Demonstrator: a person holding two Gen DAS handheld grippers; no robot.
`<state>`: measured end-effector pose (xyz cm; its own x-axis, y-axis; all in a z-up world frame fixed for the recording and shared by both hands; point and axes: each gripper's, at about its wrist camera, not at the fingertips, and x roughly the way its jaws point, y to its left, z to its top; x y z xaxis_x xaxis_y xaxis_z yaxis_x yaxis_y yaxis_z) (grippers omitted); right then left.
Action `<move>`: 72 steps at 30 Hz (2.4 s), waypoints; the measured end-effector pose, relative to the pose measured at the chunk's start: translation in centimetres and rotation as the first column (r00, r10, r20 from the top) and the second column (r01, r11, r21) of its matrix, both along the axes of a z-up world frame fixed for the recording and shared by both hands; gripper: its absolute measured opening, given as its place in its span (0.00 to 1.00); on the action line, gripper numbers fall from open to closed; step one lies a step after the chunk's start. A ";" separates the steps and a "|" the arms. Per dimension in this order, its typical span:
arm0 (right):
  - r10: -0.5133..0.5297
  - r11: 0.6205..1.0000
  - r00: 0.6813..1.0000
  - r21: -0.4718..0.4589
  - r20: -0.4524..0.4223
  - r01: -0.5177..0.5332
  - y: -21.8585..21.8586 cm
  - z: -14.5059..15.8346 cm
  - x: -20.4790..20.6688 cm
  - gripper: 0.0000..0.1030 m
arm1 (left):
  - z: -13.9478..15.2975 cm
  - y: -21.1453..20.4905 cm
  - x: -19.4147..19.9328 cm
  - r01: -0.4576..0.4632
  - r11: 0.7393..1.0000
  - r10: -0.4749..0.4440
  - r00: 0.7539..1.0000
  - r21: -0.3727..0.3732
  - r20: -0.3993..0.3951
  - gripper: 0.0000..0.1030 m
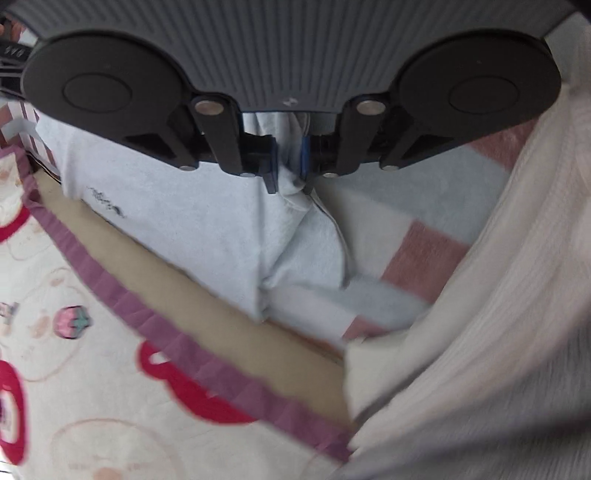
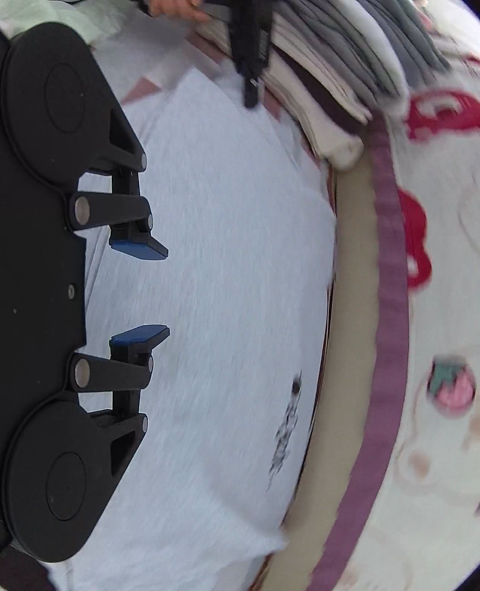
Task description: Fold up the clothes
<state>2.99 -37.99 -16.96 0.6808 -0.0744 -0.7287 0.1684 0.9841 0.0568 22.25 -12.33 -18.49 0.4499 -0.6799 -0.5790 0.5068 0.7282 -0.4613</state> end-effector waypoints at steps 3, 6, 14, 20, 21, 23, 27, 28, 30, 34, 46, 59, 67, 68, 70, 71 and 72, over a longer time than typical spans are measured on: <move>0.256 0.963 0.965 -0.072 -0.061 -0.260 6.6 0.4 4.4 0.58 | 1.6 -0.4 -0.5 0.096 0.992 -0.097 0.995 -0.085 -0.006 0.09; 0.416 0.894 0.904 -0.141 -0.098 -0.426 12.1 0.4 7.4 0.63 | 1.4 -0.8 -0.6 0.130 0.979 -0.142 0.988 -0.159 -0.067 0.09; 0.162 0.986 0.987 0.038 -0.017 -0.161 9.5 -1.4 11.9 0.16 | 0.2 0.0 -0.5 0.112 0.971 -0.146 0.978 -0.212 -0.150 0.15; -0.060 0.952 0.998 0.299 -0.009 0.060 2.8 -2.6 9.5 0.15 | 2.5 1.6 -1.6 0.142 0.989 -0.142 0.990 -0.046 0.000 0.43; -0.083 0.940 0.996 0.331 -0.010 0.082 2.1 -2.8 9.0 0.15 | 2.7 1.1 -2.0 0.173 0.985 -0.173 0.984 0.015 0.029 0.45; -0.113 0.923 0.993 0.367 -0.015 0.111 1.3 -3.0 8.5 0.14 | 2.1 -0.5 -3.5 0.234 0.967 -0.242 0.967 0.099 0.077 0.47; -0.128 0.911 0.992 0.394 -0.019 0.125 0.6 -3.3 8.5 0.14 | 0.6 -3.8 -6.4 0.328 0.914 -0.369 0.917 0.238 0.153 0.58; -0.124 0.913 0.992 0.390 -0.017 0.121 0.4 -3.4 8.5 0.14 | 0.2 -4.4 -6.9 0.328 0.902 -0.384 0.908 0.282 0.171 0.59; -0.108 0.920 0.994 0.379 -0.012 0.105 0.3 -3.4 8.4 0.14 | -0.7 -5.1 -7.2 0.287 0.889 -0.374 0.904 0.358 0.205 0.58; -0.067 0.928 0.998 0.368 0.008 0.060 0.2 -3.1 8.1 0.14 | -0.3 -4.6 -6.7 0.127 0.870 -0.316 0.885 0.477 0.340 0.02; 0.111 0.953 0.994 0.285 -0.015 -0.102 5.0 -2.6 7.0 0.36 | 4.6 1.0 -5.5 -0.219 0.887 0.014 0.892 0.407 0.452 0.04; 0.048 0.986 0.997 0.165 -0.064 -0.037 4.6 -2.0 6.4 0.47 | 1.4 5.1 -5.3 -0.298 0.942 0.232 0.911 -0.154 -0.342 0.47; 0.098 0.976 0.992 0.200 -0.076 -0.081 6.1 -2.0 3.9 0.47 | -1.8 0.4 0.6 -0.273 0.956 0.222 0.913 -0.110 -0.342 0.45; 0.076 0.972 0.993 0.227 -0.090 -0.054 5.8 -1.9 3.7 0.47 | -2.0 -0.1 0.9 -0.272 0.960 0.241 0.924 -0.067 -0.297 0.23; 0.068 0.965 0.992 0.258 -0.110 -0.037 5.3 -1.8 3.2 0.47 | -1.0 -1.2 0.6 -0.235 0.971 0.237 0.966 0.030 -0.102 0.01; 0.075 0.966 0.991 0.254 -0.113 -0.044 5.3 -1.8 3.0 0.46 | 0.5 -1.1 -0.1 -0.254 0.965 0.252 0.967 0.070 0.036 0.01; 0.079 0.966 0.990 0.253 -0.113 -0.048 5.2 -1.8 2.8 0.46 | 2.4 -0.6 -1.0 -0.293 0.952 0.273 0.943 0.089 0.189 0.01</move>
